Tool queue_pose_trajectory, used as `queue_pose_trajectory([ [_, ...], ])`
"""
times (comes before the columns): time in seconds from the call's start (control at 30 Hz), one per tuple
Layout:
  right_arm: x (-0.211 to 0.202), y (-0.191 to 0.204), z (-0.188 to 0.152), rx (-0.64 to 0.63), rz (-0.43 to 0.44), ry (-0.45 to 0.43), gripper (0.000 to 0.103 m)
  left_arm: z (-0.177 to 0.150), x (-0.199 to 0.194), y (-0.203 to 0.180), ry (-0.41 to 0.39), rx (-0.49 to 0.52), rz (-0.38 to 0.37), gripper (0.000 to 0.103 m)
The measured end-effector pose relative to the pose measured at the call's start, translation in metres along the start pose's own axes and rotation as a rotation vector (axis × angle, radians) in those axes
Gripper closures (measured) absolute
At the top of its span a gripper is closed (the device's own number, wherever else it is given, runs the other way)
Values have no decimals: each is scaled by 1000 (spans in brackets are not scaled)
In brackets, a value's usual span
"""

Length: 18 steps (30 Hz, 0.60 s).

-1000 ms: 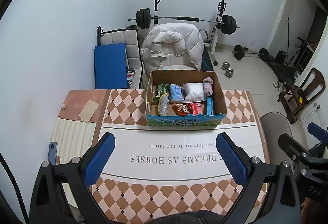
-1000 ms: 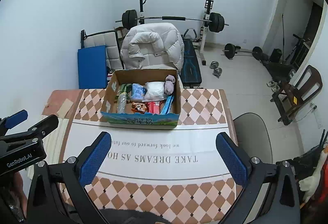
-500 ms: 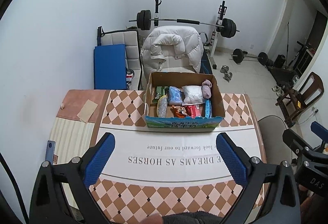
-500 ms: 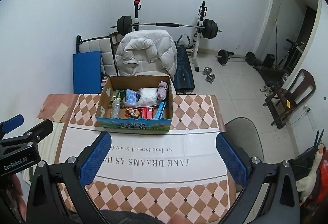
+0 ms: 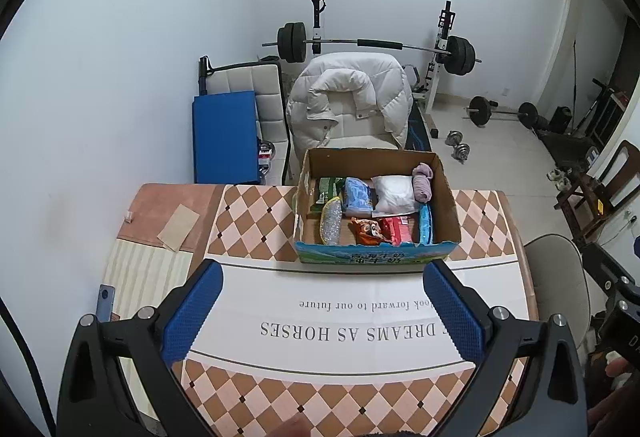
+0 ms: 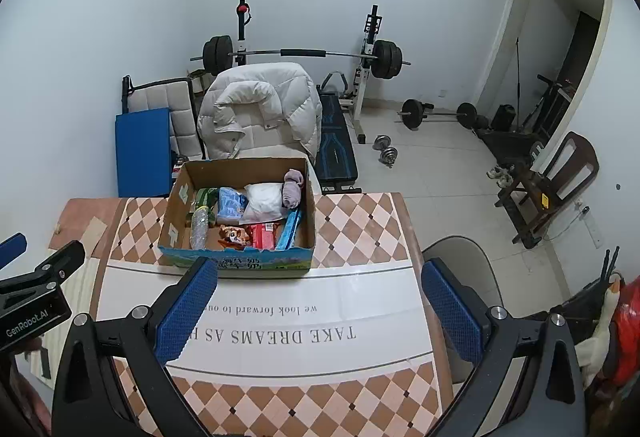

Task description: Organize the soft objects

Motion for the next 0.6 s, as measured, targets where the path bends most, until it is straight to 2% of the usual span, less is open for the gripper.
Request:
queue_pose_trajectory([
  [0.6,4,0,13,1,-15,-27,0,6,2,-8,-7,9,-10,0],
])
Point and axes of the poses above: each gripper's, at about its wrist camera, not at the fingertips, and x roughly the way its jaws point, y to its left, z to its top, the point moved 10 cm from there along x, roughly the way its jaws point, and after that the axes turned 7 degrees about -y, right-handed, at the moved point
